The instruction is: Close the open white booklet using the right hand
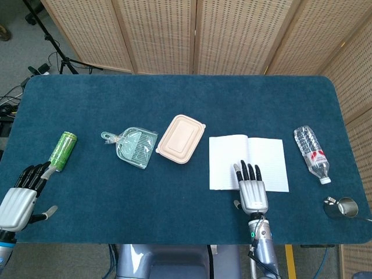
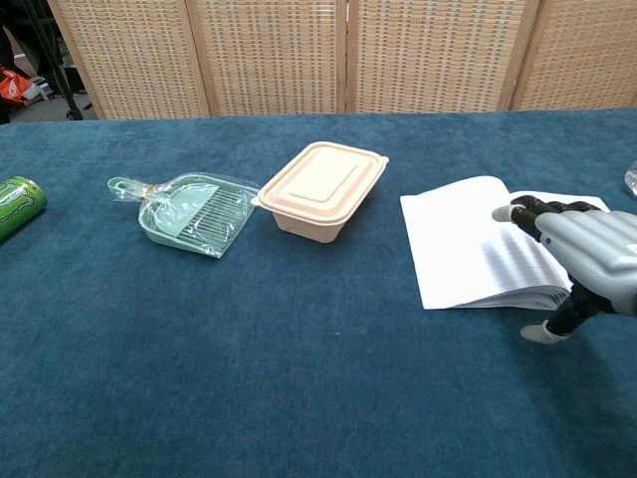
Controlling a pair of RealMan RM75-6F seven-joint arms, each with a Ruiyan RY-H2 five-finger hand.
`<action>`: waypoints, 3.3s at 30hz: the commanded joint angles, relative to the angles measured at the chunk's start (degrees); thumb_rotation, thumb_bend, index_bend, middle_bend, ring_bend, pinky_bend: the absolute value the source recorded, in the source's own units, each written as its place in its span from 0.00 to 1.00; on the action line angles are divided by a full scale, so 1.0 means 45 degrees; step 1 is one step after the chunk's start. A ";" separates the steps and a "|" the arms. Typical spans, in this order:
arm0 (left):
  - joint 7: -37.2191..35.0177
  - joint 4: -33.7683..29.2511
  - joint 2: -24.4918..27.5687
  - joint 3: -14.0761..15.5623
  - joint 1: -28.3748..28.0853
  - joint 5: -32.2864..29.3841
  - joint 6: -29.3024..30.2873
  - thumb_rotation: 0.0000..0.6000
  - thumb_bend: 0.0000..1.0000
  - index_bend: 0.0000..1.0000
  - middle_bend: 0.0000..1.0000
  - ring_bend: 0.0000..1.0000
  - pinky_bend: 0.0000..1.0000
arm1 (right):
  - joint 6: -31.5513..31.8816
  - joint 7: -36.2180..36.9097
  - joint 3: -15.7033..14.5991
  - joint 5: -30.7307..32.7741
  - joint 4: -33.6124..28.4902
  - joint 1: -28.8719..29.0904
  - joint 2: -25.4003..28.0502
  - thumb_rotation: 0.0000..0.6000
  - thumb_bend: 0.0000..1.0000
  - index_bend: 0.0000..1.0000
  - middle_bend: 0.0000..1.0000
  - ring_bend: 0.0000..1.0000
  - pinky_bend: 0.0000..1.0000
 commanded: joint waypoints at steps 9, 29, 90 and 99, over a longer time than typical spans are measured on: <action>0.0082 -0.0005 -0.0051 0.0000 -0.0024 -0.0042 -0.0050 1.00 0.19 0.00 0.00 0.00 0.00 | -0.0316 0.0147 0.0175 0.0251 0.0621 0.0401 -0.0193 1.00 0.00 0.06 0.00 0.00 0.00; 0.0185 -0.0012 -0.0091 0.0020 -0.0039 -0.0086 -0.0098 1.00 0.19 0.00 0.00 0.00 0.00 | -0.0490 0.0161 0.0339 0.0681 0.0937 0.0921 -0.0257 1.00 0.00 0.06 0.00 0.00 0.00; 0.0009 0.0007 -0.0030 0.0101 -0.0142 -0.0095 -0.0285 1.00 0.20 0.00 0.00 0.00 0.00 | -0.1103 0.2185 0.0030 0.0820 0.3448 0.1768 -0.0755 1.00 0.35 0.06 0.00 0.00 0.00; 0.0097 -0.0040 -0.0060 0.0145 -0.0153 -0.0042 -0.0320 1.00 0.20 0.00 0.00 0.00 0.00 | -0.0914 0.2619 0.0054 0.0474 0.3505 0.1582 -0.0680 1.00 0.46 0.06 0.00 0.00 0.00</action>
